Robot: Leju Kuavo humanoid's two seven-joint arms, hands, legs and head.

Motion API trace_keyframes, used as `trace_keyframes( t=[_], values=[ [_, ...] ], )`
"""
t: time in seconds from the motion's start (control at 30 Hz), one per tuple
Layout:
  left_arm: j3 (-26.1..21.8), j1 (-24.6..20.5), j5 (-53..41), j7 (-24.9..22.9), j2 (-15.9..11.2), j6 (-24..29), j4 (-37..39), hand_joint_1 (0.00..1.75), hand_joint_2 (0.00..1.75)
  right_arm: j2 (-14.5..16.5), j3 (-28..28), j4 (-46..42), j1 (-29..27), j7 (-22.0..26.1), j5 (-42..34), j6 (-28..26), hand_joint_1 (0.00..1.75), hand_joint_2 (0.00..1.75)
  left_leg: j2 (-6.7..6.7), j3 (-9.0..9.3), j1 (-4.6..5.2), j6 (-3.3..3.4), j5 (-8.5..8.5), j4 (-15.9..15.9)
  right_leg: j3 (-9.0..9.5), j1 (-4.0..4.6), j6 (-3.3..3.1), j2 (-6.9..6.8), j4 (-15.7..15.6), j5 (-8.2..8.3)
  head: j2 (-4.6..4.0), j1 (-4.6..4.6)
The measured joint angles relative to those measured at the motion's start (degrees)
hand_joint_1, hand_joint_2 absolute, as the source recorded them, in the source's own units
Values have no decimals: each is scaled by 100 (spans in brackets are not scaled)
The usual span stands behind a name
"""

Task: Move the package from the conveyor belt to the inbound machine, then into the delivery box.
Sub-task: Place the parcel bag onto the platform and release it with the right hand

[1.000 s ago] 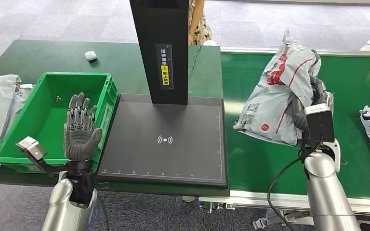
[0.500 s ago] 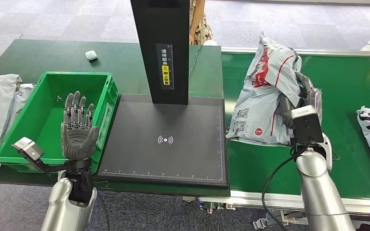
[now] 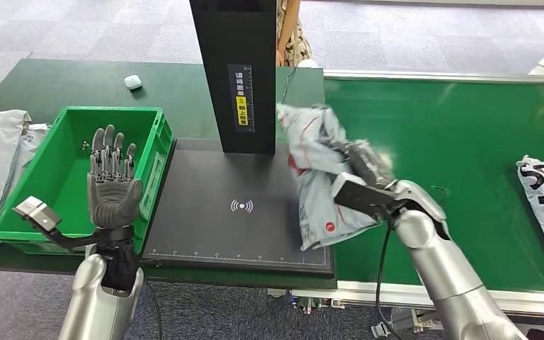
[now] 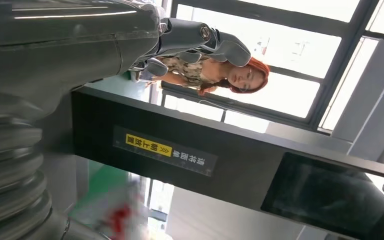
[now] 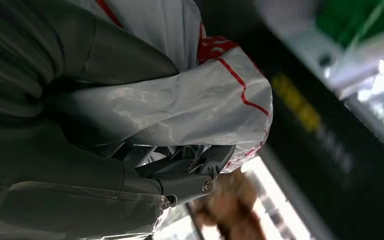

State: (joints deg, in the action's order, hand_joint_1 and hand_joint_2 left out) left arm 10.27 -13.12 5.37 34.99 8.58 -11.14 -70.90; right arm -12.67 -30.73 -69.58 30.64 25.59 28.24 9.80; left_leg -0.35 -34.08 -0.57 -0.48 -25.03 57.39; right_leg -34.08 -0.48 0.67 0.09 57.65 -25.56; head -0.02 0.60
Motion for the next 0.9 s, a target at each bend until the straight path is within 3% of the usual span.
trace_keyframes(
  t=[0.23, 0.43, 0.57, 0.67, 0.83, 0.9],
  values=[
    [-15, -66, -59, -102, -1, -124, 13, 0, 175, 113, -1827, 842, 527, -123, -184, 1232, 175, 175, -6, -2, -3, -1, 0, 0, 0, 4, -3, -9, 0, -3, 0, -1],
    [-11, -133, -48, -166, -7, -139, 22, 0, 175, 75, -2738, 1127, 908, -301, -652, 1959, 175, 175, -1, 4, -2, 0, 0, 1, 3, -9, -1, -5, -1, -2, 0, 1],
    [-3, -133, -19, -217, -8, -115, 22, 0, 175, 32, -3102, 1206, 1085, -349, -906, 2047, 175, 175, -1, 7, -2, 0, 0, 3, 6, -9, -1, -5, -1, -1, 0, 1],
    [2, -133, 1, -231, -14, -64, 21, 0, 175, 20, -3181, 1219, 1111, -419, -1036, 1642, 175, 175, -2, 7, -2, 0, 0, 3, 7, -8, -1, -5, 0, -1, 0, 1],
    [-3, -14, 48, -226, -61, 91, -66, 0, 175, 77, -2977, 1219, 1037, -1081, -250, -559, 175, 175, -2, 5, -2, 0, 0, 2, 5, -5, -2, -5, 0, -1, 0, 1],
    [-6, 48, 60, -223, -87, 117, -119, 0, 175, 124, -2710, 1215, 970, -1201, 0, -1065, 175, 175, -4, 4, -2, 0, 0, 2, 5, -3, -2, -8, 0, -1, 0, 1]
  ],
)
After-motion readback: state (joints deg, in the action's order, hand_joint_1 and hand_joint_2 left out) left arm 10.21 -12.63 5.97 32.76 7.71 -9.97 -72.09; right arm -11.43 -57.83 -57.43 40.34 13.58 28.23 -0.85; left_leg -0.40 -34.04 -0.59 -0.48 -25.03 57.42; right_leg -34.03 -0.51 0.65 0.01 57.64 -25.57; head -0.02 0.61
